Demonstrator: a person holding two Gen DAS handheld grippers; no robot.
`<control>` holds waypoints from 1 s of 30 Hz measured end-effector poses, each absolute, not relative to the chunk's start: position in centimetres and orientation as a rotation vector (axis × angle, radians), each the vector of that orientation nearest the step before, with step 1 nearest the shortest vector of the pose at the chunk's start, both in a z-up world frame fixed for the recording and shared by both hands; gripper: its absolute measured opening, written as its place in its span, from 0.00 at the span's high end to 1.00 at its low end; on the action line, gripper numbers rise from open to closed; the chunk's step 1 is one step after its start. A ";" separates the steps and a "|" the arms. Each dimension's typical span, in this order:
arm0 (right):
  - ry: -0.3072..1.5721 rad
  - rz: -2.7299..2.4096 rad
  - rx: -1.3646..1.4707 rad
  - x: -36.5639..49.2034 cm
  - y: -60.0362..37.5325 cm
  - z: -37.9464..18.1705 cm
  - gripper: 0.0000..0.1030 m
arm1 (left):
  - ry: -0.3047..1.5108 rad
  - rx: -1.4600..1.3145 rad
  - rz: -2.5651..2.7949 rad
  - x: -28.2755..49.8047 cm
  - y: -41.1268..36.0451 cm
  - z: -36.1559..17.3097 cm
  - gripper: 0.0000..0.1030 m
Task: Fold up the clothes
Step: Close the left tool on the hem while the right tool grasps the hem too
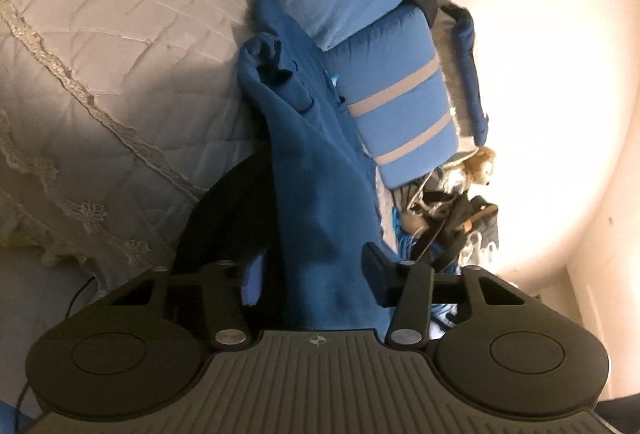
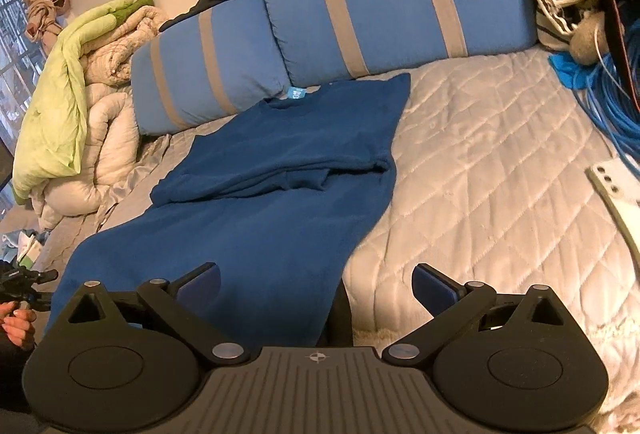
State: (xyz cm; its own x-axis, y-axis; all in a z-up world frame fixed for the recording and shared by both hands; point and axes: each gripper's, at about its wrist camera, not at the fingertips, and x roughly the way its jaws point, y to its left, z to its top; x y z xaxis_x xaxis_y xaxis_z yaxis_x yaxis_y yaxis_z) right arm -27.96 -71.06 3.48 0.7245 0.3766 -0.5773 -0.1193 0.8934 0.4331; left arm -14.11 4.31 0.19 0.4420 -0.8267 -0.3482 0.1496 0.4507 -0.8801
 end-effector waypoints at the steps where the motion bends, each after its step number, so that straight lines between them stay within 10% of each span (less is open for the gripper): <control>1: 0.714 0.279 0.393 -28.3 -71.1 3.3 0.01 | 0.904 -0.899 -0.722 -14.2 4.3 0.2 0.62; 7: 0.728 0.291 0.476 -29.9 -71.8 2.0 0.03 | 0.890 -0.915 -0.741 -14.7 4.2 0.5 0.81; 30: 0.767 0.505 0.984 -32.4 -72.1 -6.1 0.36 | 0.916 -0.913 -0.699 -15.0 4.0 0.7 0.89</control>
